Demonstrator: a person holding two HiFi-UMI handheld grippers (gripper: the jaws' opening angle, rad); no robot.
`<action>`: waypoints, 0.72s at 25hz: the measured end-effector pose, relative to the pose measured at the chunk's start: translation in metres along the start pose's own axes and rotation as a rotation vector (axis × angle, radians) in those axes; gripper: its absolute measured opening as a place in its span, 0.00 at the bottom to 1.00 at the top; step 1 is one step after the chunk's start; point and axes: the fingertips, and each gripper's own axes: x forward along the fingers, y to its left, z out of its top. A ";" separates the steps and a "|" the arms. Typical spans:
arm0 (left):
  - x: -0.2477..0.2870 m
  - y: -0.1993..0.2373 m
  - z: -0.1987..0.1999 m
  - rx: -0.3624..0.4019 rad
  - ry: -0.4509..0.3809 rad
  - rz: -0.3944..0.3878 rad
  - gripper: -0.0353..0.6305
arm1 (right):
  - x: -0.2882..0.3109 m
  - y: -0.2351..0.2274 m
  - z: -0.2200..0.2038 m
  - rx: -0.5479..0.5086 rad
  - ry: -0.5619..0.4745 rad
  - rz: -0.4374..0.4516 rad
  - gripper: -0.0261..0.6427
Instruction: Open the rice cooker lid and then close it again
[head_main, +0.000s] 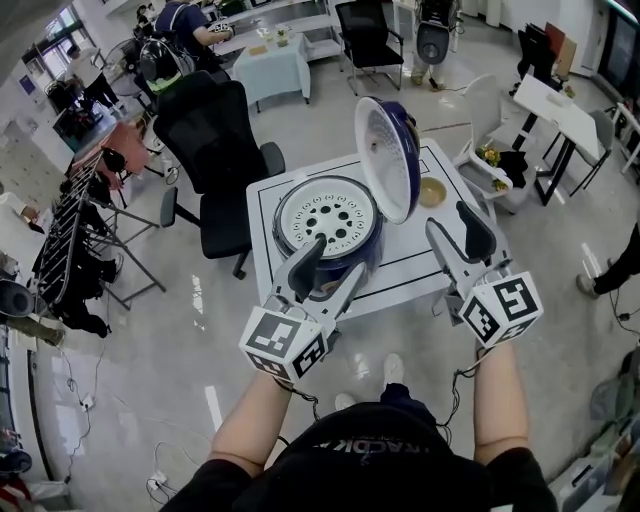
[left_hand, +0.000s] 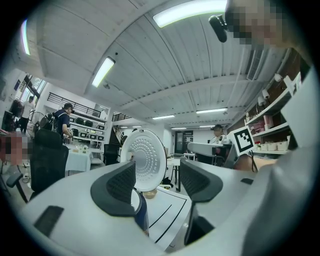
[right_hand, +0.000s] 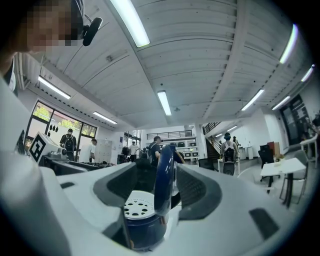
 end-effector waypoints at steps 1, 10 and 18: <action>0.004 0.000 0.000 0.001 0.000 0.003 0.46 | 0.002 -0.004 0.000 -0.001 -0.001 0.001 0.39; 0.036 0.009 0.000 0.002 0.000 0.038 0.46 | 0.027 -0.047 -0.005 0.012 0.002 0.003 0.39; 0.068 0.022 -0.001 -0.002 -0.002 0.087 0.46 | 0.063 -0.079 -0.016 0.021 0.020 0.049 0.39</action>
